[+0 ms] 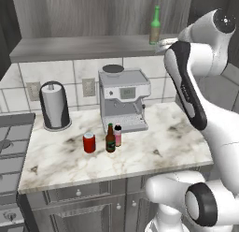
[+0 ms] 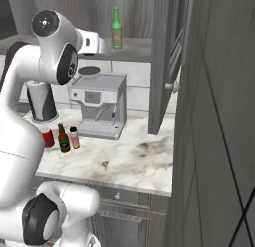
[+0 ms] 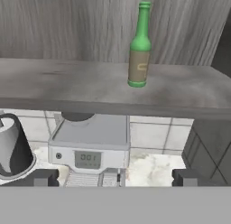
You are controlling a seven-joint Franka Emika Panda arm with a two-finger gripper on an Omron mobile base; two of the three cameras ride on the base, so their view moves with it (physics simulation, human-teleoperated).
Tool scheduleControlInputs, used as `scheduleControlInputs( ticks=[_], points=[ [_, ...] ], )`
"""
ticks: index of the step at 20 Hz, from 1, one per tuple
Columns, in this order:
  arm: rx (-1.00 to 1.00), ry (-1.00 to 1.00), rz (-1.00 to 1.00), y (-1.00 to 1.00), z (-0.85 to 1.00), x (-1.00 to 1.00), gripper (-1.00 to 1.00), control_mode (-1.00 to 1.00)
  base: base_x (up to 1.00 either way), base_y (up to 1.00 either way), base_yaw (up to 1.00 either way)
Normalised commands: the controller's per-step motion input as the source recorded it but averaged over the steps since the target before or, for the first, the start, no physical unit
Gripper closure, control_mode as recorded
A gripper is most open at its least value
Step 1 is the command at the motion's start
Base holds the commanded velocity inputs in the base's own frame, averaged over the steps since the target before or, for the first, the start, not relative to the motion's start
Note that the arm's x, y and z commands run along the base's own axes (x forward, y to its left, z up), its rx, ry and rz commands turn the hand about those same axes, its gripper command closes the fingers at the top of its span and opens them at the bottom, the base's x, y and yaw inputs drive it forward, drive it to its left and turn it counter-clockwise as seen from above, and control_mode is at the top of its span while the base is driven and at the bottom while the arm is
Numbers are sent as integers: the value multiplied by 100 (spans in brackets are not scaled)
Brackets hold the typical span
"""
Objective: Sort all alcoholic drinks to one cabinet, and non-alcoholic drinks to the other.
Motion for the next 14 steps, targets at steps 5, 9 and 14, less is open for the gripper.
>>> scheduleControlInputs(
  ticks=[5,9,14],
  points=[
    [-3,0,14,20,-27,-87,-100,-100,0,0,0],
    [-8,0,11,36,-33,-76,-100,-100,0,0,0],
    [-8,2,7,39,-34,-68,-100,-100,0,0,0]
  ],
)
